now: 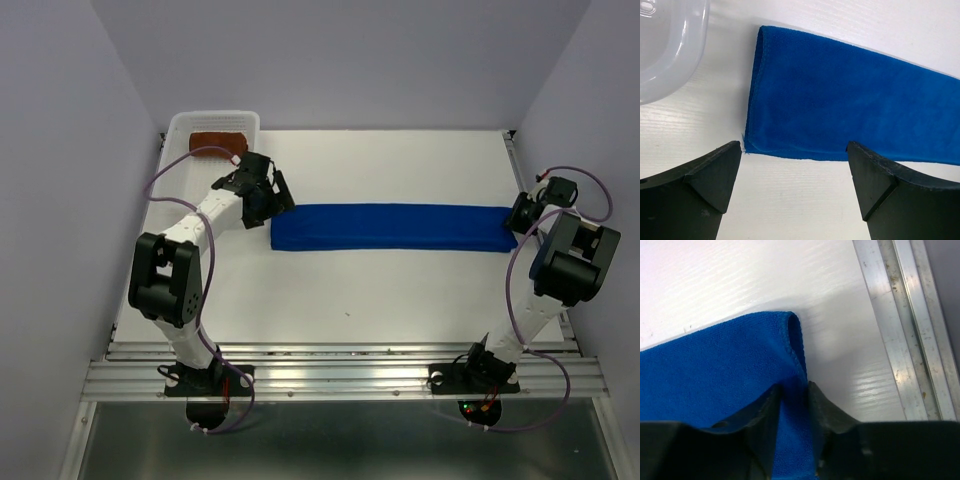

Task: Roll the towels
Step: Fold the towel

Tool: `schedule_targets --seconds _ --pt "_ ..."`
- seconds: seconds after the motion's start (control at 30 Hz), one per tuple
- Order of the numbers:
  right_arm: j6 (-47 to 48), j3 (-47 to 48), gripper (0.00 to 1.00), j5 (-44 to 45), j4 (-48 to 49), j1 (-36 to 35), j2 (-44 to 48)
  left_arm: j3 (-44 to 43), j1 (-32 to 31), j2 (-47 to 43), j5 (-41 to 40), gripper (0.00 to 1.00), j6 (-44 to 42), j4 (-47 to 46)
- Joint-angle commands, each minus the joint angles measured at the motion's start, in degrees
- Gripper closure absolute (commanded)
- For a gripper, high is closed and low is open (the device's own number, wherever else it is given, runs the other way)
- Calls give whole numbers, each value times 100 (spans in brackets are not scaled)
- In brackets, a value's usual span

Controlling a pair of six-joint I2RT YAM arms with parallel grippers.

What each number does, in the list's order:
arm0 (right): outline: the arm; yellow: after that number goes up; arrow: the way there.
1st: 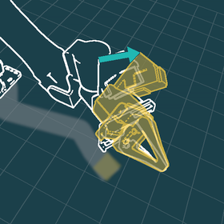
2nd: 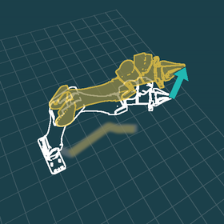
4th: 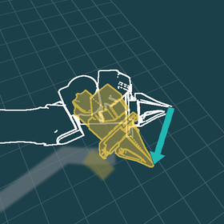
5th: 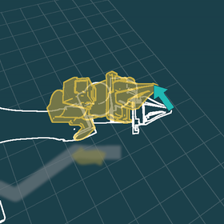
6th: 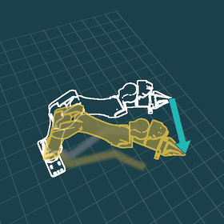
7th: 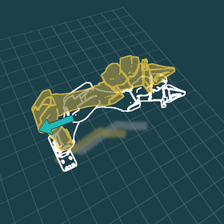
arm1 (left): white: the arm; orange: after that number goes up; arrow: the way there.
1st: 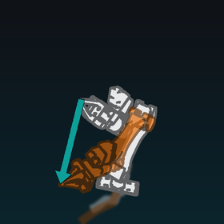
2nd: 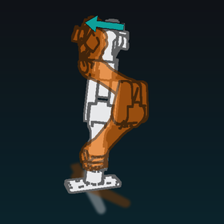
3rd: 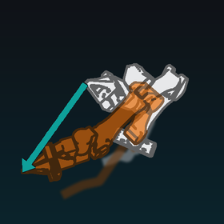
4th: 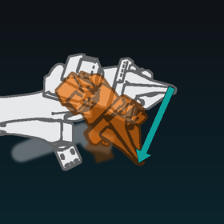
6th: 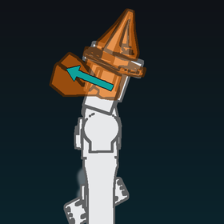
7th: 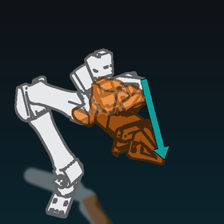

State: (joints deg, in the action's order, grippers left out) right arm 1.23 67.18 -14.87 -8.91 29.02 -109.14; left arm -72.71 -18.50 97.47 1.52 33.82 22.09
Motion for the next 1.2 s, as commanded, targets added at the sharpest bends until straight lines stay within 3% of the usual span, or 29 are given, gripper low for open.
schedule_targets --seconds 0.0,0.27,0.53,0.77,0.9,1.0,1.17 --pt "8 -144 71 -95 -120 8 86 -59 48 0 15 2 -122 -29" --pt "166 -100 99 327 -94 8 279 -51 48 9 -46 2 -78 94" --pt "395 216 99 854 -199 8 613 178 40 140 129 6 36 24" --pt "658 445 99 609 -401 8 719 82 -180 676 340 12 98 -283" --pt "729 560 99 644 -524 8 728 -77 -198 984 332 19 212 -416" --pt "781 656 99 714 -577 8 745 -164 -198 1168 200 32 291 -398" --pt "852 796 99 890 -718 8 701 -121 -206 1265 138 46 406 -451"
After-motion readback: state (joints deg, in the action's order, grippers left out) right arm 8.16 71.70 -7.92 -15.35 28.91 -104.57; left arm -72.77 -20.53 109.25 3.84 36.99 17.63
